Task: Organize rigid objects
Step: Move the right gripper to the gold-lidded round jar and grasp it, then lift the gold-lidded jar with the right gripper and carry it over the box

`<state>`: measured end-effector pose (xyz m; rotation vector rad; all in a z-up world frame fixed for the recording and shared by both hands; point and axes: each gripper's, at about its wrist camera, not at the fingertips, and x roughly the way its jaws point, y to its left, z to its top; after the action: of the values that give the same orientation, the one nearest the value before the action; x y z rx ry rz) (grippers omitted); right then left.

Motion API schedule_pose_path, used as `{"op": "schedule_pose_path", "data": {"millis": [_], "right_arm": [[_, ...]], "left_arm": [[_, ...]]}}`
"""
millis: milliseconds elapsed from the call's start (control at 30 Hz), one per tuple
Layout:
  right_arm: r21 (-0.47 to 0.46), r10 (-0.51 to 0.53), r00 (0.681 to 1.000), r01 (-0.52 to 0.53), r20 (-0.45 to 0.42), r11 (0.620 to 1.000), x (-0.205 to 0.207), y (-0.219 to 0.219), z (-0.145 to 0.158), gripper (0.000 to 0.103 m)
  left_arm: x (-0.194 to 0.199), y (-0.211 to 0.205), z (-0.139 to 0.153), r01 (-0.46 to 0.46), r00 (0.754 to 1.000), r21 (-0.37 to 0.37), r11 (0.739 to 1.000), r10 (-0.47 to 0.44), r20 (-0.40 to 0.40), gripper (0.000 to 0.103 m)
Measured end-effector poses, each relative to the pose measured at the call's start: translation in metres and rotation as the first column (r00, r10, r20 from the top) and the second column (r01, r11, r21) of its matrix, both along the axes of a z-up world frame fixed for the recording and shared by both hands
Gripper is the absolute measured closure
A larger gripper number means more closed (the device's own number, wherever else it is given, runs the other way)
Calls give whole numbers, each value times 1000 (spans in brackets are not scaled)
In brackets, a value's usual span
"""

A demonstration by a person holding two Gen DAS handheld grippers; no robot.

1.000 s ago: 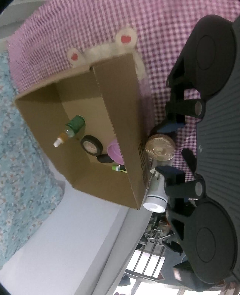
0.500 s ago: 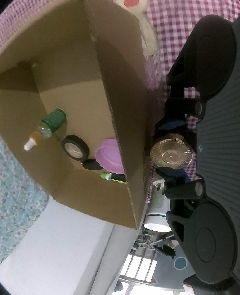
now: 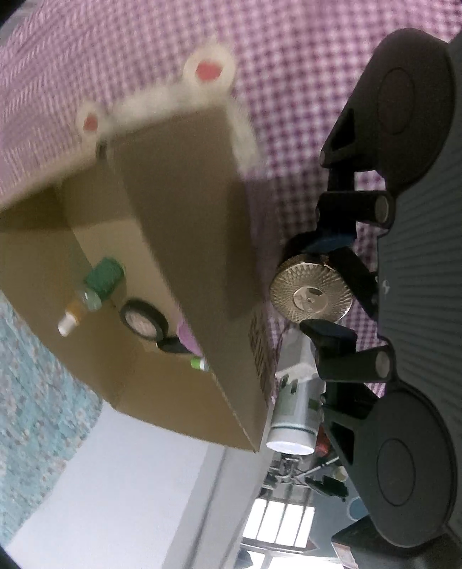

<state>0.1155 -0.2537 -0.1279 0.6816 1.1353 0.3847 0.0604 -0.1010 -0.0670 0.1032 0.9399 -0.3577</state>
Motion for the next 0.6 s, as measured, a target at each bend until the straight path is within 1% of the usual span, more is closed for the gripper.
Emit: {"op": "schedule_pose_path", "data": {"millis": [167,333,600], "right_arm": [[10,-60,998,60,-19,998,-13,-22,-3,59],[19,-92,996,93,-22,996,-16,-32,-6,59],[32,-83,996,84,-28,996,-8,-29,-10,59]], "left_arm": [[-9,-16,1,59,998,0,998,-59,3,47],[-9,-21,0,56,998,18,998,-56,5,47],[0,-27,-1,45,999,33,998,-44,-10,46]]}}
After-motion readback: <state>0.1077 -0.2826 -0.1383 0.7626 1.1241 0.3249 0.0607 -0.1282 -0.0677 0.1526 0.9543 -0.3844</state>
